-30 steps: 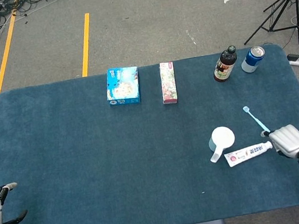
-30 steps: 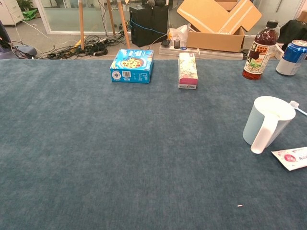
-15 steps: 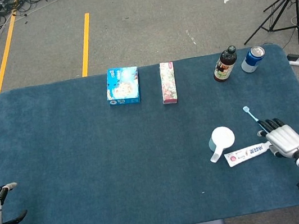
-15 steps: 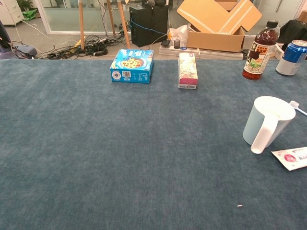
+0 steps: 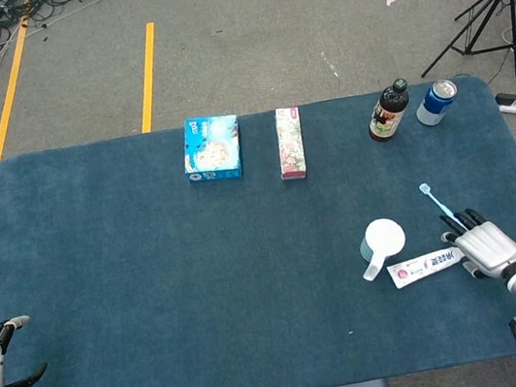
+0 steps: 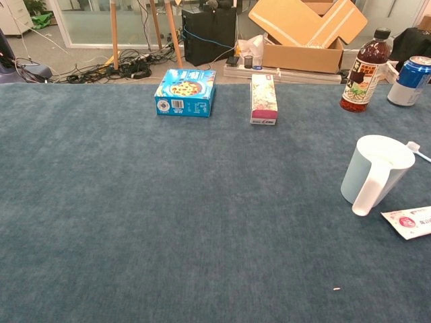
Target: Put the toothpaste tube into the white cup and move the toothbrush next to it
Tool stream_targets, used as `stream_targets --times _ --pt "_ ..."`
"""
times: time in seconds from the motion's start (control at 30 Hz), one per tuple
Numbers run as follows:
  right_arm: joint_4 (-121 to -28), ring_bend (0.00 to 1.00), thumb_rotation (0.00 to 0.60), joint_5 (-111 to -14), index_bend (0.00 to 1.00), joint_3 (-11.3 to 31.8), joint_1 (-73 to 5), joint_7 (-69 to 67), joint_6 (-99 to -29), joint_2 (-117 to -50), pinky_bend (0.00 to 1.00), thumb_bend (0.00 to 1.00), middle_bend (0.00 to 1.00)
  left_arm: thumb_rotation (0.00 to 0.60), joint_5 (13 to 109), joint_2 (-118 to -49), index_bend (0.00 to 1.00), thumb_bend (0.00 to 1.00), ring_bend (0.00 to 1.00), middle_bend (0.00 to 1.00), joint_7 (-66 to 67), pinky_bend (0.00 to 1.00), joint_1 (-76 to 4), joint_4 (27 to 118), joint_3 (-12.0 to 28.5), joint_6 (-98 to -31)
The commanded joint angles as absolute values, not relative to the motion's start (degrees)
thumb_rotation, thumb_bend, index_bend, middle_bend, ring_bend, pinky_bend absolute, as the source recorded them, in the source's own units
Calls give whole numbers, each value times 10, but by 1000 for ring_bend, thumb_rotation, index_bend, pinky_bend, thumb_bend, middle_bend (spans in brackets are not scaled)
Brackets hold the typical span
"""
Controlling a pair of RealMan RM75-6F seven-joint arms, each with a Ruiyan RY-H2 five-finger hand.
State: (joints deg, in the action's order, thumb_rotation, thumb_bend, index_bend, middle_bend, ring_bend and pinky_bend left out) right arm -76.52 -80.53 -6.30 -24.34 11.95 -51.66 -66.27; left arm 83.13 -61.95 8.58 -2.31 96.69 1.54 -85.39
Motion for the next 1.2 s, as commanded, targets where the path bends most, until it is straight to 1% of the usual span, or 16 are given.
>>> stream_targets --times 0.03,0.1,0.3,0.5,0.83,1.2 --pt "-755 0 600 -814 269 -64 -242 109 -519 -670 56 241 0 600 831 -619 276 98 349 341 86 451 -23 967 15 -854" --pt "-746 0 600 -822 269 -65 -240 96 -521 -676 54 201 0 600 831 -619 276 98 349 341 85 451 -23 967 15 -854" --pt "-720 0 600 -846 269 -65 -236 56 -536 -693 53 199 0 600 832 -619 276 98 349 341 85 451 -23 967 15 -855" --pt "-701 0 600 -858 282 -64 -236 34 -539 -704 53 205 0 600 832 -619 276 98 349 341 84 451 -23 968 15 -855" --pt "-683 0 600 -858 375 -62 -237 26 -529 -716 53 234 0 600 832 -618 276 98 349 341 83 451 -22 968 15 -855" --pt "-675 0 600 -851 407 -57 -239 31 -517 -723 53 250 0 600 833 -618 276 98 349 341 82 451 -22 969 15 -856"
